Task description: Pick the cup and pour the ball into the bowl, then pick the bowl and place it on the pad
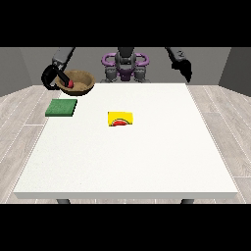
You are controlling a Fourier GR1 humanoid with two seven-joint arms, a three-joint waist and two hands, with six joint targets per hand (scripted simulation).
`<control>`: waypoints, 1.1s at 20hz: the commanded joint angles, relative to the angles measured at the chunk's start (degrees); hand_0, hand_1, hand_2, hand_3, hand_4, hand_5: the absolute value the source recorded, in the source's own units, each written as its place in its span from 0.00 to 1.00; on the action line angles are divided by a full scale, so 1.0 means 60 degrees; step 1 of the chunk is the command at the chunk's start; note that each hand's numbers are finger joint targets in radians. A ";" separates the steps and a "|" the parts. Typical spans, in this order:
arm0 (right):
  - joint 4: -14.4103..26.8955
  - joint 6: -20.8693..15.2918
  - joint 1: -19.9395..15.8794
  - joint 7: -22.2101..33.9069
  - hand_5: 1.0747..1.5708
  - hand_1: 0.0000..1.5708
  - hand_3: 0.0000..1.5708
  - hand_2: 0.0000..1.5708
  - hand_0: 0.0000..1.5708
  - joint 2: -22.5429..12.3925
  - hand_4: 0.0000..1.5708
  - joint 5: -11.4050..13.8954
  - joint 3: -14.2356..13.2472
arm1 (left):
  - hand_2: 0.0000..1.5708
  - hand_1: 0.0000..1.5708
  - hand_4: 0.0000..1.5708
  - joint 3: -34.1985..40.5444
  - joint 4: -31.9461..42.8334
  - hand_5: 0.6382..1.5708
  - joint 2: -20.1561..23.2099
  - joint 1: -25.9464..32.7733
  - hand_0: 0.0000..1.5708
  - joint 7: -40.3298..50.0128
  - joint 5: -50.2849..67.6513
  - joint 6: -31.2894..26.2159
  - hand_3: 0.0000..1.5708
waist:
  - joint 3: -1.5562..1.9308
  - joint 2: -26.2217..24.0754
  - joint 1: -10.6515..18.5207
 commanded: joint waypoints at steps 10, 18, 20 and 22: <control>-0.0021 0.0085 0.0318 -0.1898 0.99 1.00 0.00 1.00 1.00 -0.0736 0.51 -0.0660 -0.1115 | 0.00 0.00 0.81 0.3480 0.1651 1.00 0.4046 -0.0749 0.00 -0.0818 0.2717 -0.3314 0.00 | -0.0003 0.1811 0.0362; 0.1066 -0.0232 -0.0270 -0.1942 0.98 1.00 0.45 1.00 1.00 -0.1804 0.00 -0.1066 -0.2152 | 0.00 0.00 0.76 0.3605 0.1682 0.99 0.4220 -0.0851 0.00 -0.1179 0.2877 -0.3497 0.00 | 0.0011 0.2555 0.0623; 0.0752 -0.0834 0.0223 -0.1660 0.96 0.78 0.83 0.90 0.78 -0.0973 0.00 -0.0492 -0.1411 | 0.00 0.00 0.76 0.3624 0.2310 0.99 0.4482 -0.0804 0.00 -0.1068 0.2705 -0.3498 0.00 | 0.0001 0.1901 0.0289; 0.1787 0.0014 -0.0184 -0.1871 0.88 0.54 0.70 0.56 0.54 -0.1825 0.00 -0.0858 -0.1946 | 0.00 0.00 0.75 0.3379 0.1157 0.98 0.4246 -0.0710 0.00 -0.0681 0.2824 -0.3401 0.00 | 0.0016 0.2208 0.0816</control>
